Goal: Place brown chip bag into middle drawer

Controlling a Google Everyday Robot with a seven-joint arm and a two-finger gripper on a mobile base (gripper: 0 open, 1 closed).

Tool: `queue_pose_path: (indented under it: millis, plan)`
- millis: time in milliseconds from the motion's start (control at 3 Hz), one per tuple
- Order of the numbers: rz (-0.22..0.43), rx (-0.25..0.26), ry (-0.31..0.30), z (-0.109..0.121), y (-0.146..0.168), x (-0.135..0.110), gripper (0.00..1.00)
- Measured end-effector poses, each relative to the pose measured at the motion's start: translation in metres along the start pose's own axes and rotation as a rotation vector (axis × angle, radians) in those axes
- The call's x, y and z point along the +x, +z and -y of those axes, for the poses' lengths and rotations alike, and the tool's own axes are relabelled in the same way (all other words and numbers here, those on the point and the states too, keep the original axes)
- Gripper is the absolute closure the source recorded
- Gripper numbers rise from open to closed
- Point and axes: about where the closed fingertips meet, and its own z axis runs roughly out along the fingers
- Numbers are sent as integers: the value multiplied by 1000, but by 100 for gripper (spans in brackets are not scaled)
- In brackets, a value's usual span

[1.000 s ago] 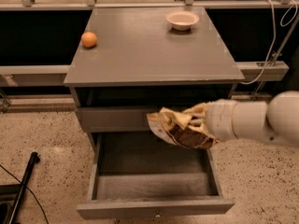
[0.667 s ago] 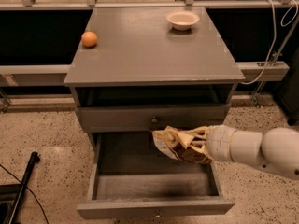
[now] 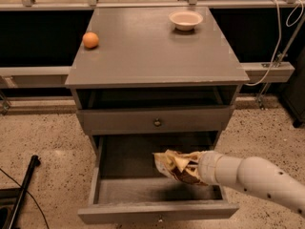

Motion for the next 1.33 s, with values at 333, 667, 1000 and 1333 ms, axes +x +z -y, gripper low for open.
queue_pose_path:
  millis: [333,667,1000,1333]
  plan:
    - [-70,-62,17,-32,22,24,100]
    - [-71,-72,17,-34,26,25,74]
    - [-71,-72,17,-34,26,25,50]
    - [-71,-72,17,-34,26,25,27]
